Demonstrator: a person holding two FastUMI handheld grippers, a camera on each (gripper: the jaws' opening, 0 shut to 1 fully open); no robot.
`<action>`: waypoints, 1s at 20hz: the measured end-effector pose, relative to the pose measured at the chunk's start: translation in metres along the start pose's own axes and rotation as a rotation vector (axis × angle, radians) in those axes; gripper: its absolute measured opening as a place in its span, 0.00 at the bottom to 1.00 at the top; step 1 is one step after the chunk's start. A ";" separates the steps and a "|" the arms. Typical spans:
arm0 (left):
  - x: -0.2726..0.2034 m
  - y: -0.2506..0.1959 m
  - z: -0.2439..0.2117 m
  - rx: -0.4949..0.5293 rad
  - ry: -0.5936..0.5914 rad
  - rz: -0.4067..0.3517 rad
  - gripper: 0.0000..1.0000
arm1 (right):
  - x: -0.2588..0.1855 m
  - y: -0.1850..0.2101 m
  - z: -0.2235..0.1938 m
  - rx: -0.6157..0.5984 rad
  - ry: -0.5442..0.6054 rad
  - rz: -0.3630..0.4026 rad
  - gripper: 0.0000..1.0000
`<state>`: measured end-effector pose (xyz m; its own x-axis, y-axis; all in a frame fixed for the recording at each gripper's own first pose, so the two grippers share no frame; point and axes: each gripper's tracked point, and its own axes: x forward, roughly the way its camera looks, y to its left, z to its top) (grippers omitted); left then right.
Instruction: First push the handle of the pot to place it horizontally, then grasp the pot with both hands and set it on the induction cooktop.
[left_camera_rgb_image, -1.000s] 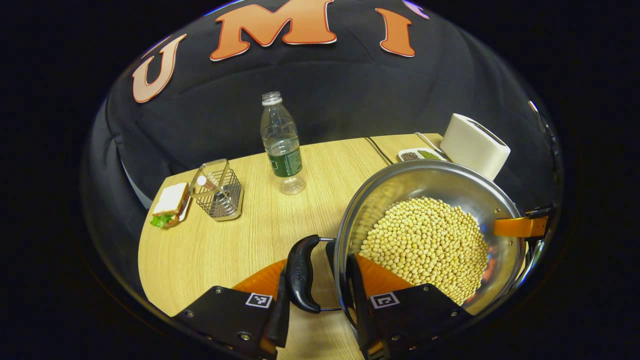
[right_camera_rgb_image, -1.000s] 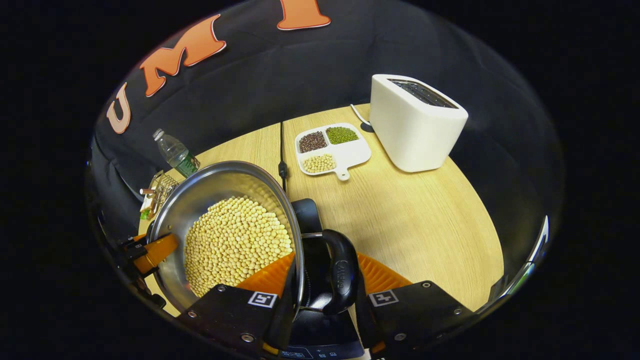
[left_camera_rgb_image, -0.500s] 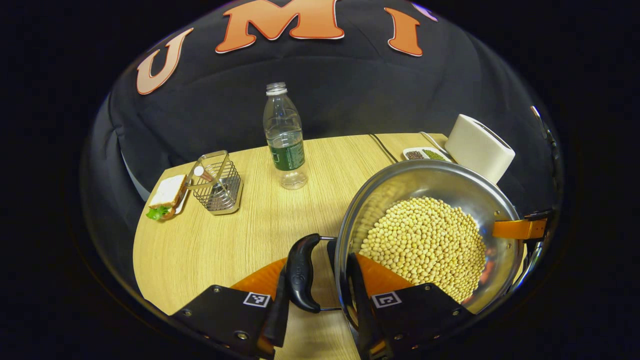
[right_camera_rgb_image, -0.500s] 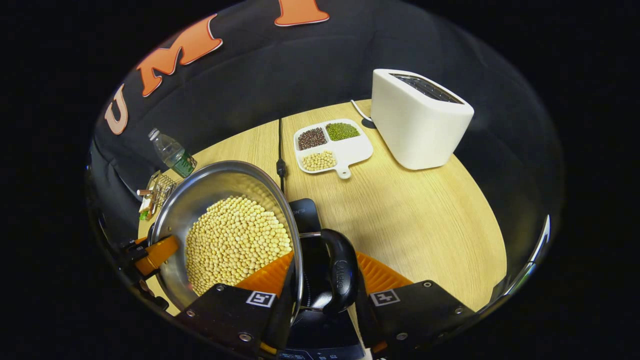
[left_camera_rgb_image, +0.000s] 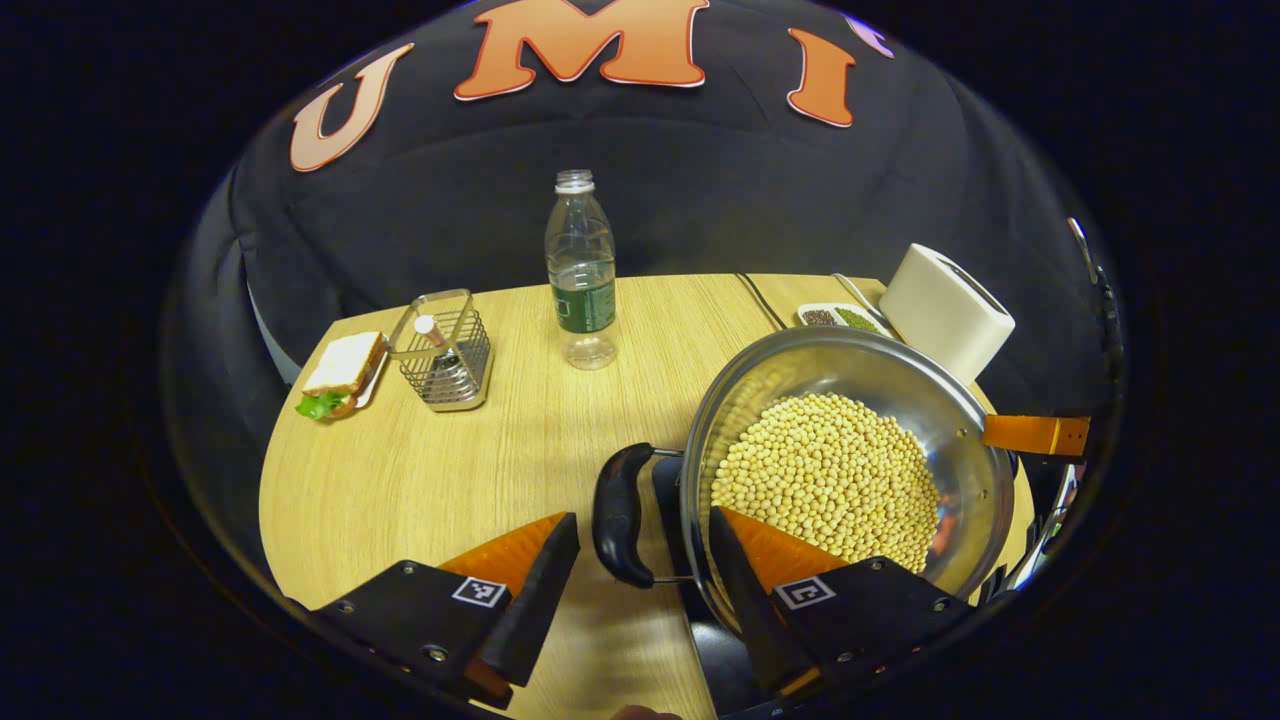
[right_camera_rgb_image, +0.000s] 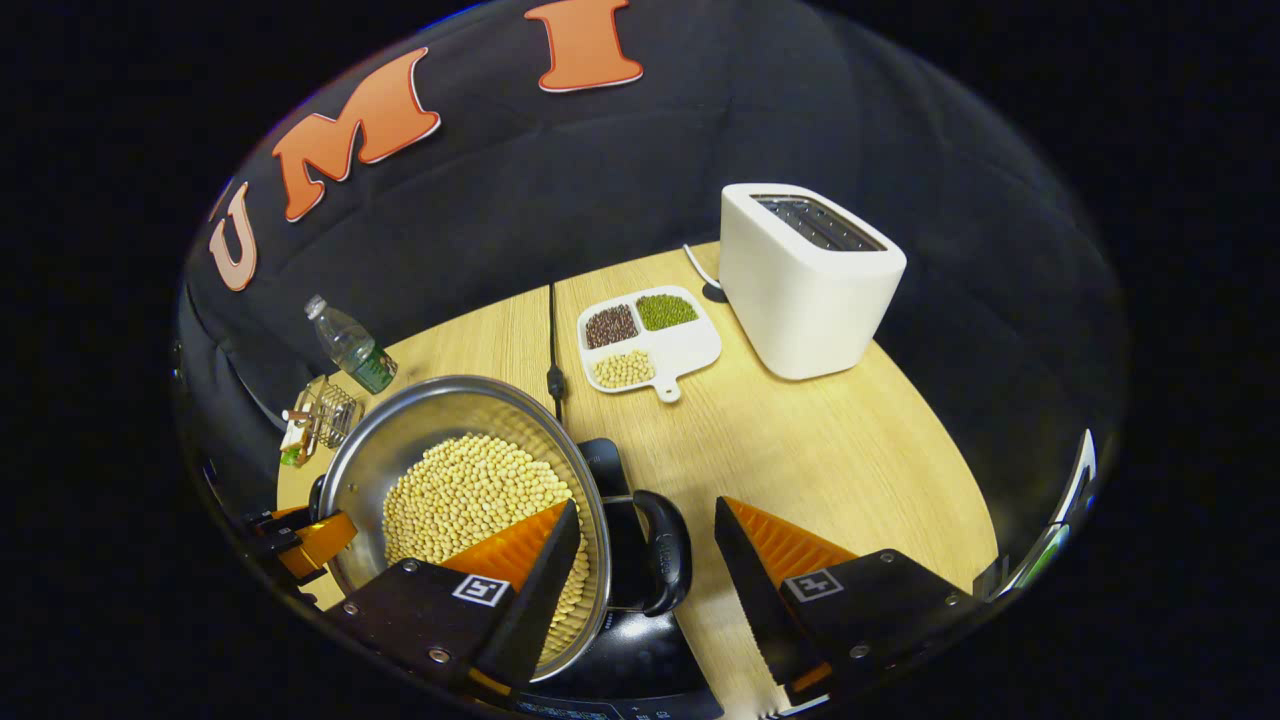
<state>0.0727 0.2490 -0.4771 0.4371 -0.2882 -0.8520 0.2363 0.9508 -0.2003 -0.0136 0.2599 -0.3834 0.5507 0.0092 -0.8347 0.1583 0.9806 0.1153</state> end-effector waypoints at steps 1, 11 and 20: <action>-0.009 0.001 0.006 0.000 -0.018 0.000 0.83 | -0.006 0.002 0.008 -0.004 -0.028 0.005 0.86; -0.129 0.053 0.121 -0.070 -0.317 0.041 0.88 | -0.109 0.032 0.109 -0.127 -0.404 0.100 0.93; -0.305 0.103 0.244 -0.068 -0.785 0.140 0.87 | -0.217 0.051 0.183 -0.198 -0.713 0.163 0.93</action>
<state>0.1756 0.4073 -0.1199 0.9480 -0.1373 -0.2871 0.0916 0.9817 -0.1668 0.0254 0.2723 -0.0978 0.9618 0.0940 -0.2571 -0.0834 0.9952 0.0521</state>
